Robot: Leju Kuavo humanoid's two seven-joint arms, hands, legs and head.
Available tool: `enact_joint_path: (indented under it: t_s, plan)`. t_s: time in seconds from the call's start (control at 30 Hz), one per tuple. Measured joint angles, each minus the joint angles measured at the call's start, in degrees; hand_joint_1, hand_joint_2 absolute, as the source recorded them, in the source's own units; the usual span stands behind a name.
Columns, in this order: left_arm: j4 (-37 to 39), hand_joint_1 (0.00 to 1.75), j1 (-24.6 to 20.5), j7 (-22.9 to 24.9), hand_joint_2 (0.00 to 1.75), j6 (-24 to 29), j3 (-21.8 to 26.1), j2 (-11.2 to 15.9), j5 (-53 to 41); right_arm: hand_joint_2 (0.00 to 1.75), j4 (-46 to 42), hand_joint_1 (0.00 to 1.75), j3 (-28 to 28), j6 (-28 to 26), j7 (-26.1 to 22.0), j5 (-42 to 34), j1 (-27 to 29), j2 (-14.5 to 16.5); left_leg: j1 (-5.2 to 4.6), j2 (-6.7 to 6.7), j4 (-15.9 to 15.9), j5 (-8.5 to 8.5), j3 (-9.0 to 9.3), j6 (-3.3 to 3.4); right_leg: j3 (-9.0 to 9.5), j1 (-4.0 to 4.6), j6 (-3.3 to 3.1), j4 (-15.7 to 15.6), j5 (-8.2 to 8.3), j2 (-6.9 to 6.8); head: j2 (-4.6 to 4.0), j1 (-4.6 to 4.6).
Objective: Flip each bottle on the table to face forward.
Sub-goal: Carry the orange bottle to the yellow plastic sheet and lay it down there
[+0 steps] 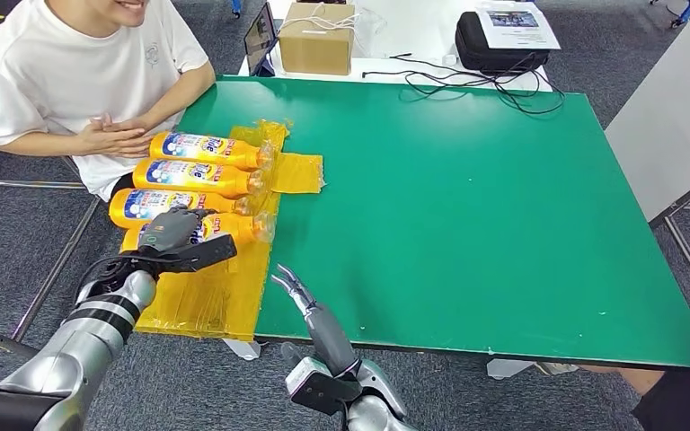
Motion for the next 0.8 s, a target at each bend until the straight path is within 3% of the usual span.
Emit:
enact_joint_path:
  t_s: [0.33, 0.53, 0.63, 0.73, 0.8]
  plan:
    - [1.75, 1.75, -1.07, -0.56, 1.75, -0.72, -1.07, 1.31, -0.49, 0.00, -0.34, 0.00, 0.19, -0.02, -0.01, -0.15, 0.07, -0.28, 0.00, -0.01, 0.00, 0.00, 0.12, 0.00, 0.12, 0.00, 0.00, 0.01, 0.00, 0.00, 0.00, -0.01]
    - [1.30, 1.74, -1.81, -5.02, 1.75, -6.79, -3.62, 3.56, -2.26, 0.00, -0.77, 0.00, 0.38, -0.20, -0.01, -2.42, 0.08, -0.73, 0.00, -0.02, 0.00, 0.01, 0.17, -0.01, 0.18, 0.00, -0.01, 0.02, -0.01, -0.03, 0.00, -0.01]
    - [0.51, 1.50, -2.35, -7.03, 1.75, -11.14, -5.12, 4.53, -1.05, 0.00, -0.99, 0.00, 0.81, -0.42, -0.01, -3.53, -0.08, -0.84, 0.00, -0.06, -0.01, 0.01, 0.23, -0.01, 0.26, 0.00, -0.02, 0.02, -0.02, -0.06, 0.00, -0.01]
    - [-0.10, 1.10, -2.91, -9.32, 1.75, -16.03, -6.79, 5.44, 1.21, 0.00, -1.01, 0.00, 1.22, -0.34, -0.02, -4.19, -0.55, -0.84, 0.00, -0.18, -0.02, 0.03, 0.30, -0.03, 0.38, -0.01, -0.05, 0.02, -0.05, -0.11, 0.00, 0.00]
    - [-0.36, 0.64, -3.02, -10.67, 1.75, -18.20, -7.80, 6.35, 2.66, 0.00, -1.01, 0.00, 1.41, -0.31, -0.02, -4.51, -0.91, -0.84, 0.00, -0.21, -0.03, 0.05, 0.34, -0.06, 0.42, -0.01, -0.05, 0.02, -0.04, -0.12, 0.00, -0.01]
